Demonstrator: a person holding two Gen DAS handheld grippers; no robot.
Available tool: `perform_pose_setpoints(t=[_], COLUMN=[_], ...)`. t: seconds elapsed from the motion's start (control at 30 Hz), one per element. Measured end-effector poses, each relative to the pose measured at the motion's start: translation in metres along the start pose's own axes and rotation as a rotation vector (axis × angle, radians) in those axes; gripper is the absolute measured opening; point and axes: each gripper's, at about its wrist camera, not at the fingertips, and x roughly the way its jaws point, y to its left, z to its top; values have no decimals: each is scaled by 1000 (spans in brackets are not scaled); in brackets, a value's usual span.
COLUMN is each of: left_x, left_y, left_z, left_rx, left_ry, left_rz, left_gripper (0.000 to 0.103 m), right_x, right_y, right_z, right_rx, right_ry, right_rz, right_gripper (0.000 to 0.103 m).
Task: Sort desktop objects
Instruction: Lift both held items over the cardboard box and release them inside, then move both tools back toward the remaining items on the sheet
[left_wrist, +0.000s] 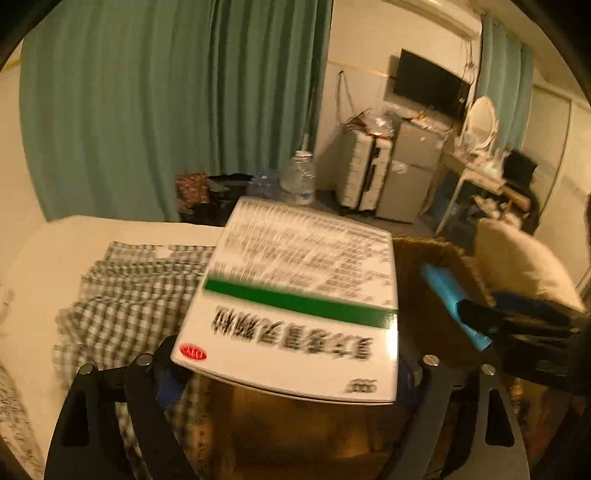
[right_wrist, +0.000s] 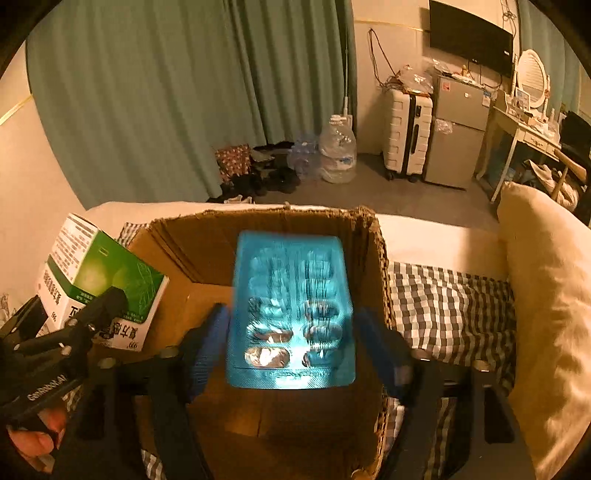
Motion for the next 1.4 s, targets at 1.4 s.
perform_pose_setpoints(t=[1.4], left_x=[-168], left_y=[-36], left_z=[-134], left_rx=[-29], left_ry=[48], left_rz=[-115], left_gripper=[103], right_x=[-164], right_y=[29], right_z=[-148], right_rx=[-185], right_ry=[-4], right_rz=[106], right_gripper=[89])
